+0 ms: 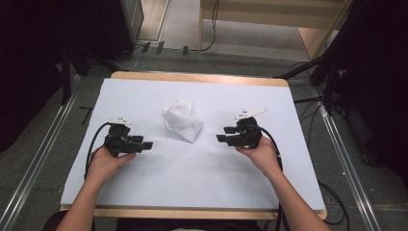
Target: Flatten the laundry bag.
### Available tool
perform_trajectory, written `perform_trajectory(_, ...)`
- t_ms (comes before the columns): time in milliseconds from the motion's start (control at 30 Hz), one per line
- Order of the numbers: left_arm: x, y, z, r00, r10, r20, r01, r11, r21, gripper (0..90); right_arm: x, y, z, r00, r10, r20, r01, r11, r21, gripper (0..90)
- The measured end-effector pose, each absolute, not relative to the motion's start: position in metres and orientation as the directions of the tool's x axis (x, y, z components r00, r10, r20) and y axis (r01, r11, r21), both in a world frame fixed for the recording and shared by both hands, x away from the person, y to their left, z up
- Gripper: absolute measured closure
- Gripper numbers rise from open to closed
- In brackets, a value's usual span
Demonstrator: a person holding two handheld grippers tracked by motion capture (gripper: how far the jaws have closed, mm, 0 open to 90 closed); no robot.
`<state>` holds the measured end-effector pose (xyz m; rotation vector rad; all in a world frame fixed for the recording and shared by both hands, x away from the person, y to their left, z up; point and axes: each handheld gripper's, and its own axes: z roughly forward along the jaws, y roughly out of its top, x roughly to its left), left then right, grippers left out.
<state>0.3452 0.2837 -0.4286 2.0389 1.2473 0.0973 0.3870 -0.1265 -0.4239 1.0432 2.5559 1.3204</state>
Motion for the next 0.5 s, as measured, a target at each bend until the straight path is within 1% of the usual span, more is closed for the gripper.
perform_trajectory(200, 0.342, 0.286, -0.427, 0.523, 0.800, -0.293, 0.742, -0.260, 0.618, 43.3, 0.387, -0.117, -0.419, -0.767, 0.596, 0.237, 0.539, 0.399, 0.742, 51.5)
perform_trajectory(500, 0.337, 0.288, -0.426, 0.525, 0.801, -0.287, 0.735, -0.257, 0.627, 42.8, 0.393, -0.090, -0.414, -0.777, 0.574, 0.259, 0.547, 0.412, 0.729, 56.0)
